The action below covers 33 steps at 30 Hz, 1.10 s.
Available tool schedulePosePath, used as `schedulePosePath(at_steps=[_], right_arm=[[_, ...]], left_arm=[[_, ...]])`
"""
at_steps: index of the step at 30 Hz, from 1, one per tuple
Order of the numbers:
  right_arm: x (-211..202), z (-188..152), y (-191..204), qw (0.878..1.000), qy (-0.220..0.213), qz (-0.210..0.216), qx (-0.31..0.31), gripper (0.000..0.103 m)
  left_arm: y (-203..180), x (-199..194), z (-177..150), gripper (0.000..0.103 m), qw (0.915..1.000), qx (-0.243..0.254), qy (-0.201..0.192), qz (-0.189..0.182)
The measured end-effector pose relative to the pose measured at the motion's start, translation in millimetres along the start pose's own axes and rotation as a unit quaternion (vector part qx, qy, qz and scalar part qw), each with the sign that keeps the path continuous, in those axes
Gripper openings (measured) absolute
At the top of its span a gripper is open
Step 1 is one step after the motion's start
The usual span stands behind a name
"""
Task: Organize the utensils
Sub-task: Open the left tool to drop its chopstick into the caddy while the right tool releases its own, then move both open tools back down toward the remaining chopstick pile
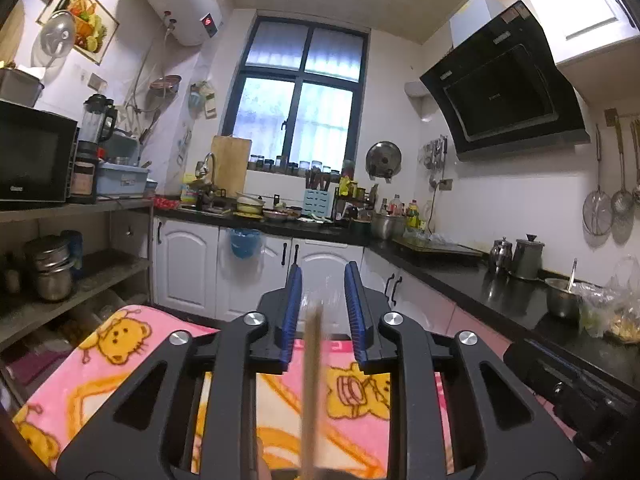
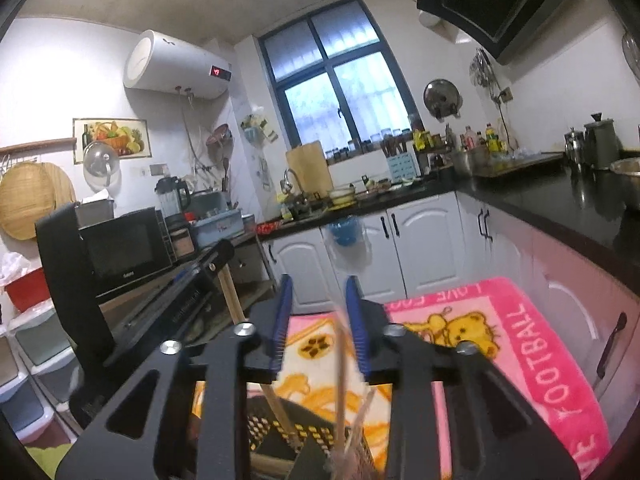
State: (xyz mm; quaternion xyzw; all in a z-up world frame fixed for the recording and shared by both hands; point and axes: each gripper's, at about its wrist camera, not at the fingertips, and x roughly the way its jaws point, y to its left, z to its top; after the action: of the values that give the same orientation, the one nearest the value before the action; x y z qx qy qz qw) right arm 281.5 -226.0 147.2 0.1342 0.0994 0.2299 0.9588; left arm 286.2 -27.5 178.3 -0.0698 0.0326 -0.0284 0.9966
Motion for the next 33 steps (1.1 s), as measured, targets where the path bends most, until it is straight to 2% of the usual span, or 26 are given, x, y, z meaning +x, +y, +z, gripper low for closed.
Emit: schedulePosePath(at_steps=[2, 8, 19, 24, 33], right_arm=[[-3.0, -4.5, 0.0, 1.0, 0.008, -0.005, -0.001, 0.029], [-17.0, -12.4, 0.1, 1.0, 0.028, -0.013, 0.0, 0.029], [-44.1, -32.1, -3.8, 0.996, 0.079, -0.029, -0.001, 0.035], [-57.3, -45.7, -6.3, 0.995, 0.098, -0.034, 0.004, 0.04], [-75.5, -66.8, -3.5, 0.992, 0.12, -0.043, -0.001, 0.051]], left_arm=[[1.1, -4.2, -0.3, 0.017, 1.0, -0.001, 0.007, 0.002], [9.1, -20.3, -3.2, 0.027, 0.9994, -0.014, 0.03, -0.008], [15.8, -52.4, -14.9, 0.04, 0.9935, -0.022, 0.093, -0.063], [18.3, -72.7, -27.0, 0.048, 0.9903, -0.015, 0.113, -0.079], [19.7, -108.6, -48.4, 0.063, 0.9878, 0.011, 0.128, -0.089]])
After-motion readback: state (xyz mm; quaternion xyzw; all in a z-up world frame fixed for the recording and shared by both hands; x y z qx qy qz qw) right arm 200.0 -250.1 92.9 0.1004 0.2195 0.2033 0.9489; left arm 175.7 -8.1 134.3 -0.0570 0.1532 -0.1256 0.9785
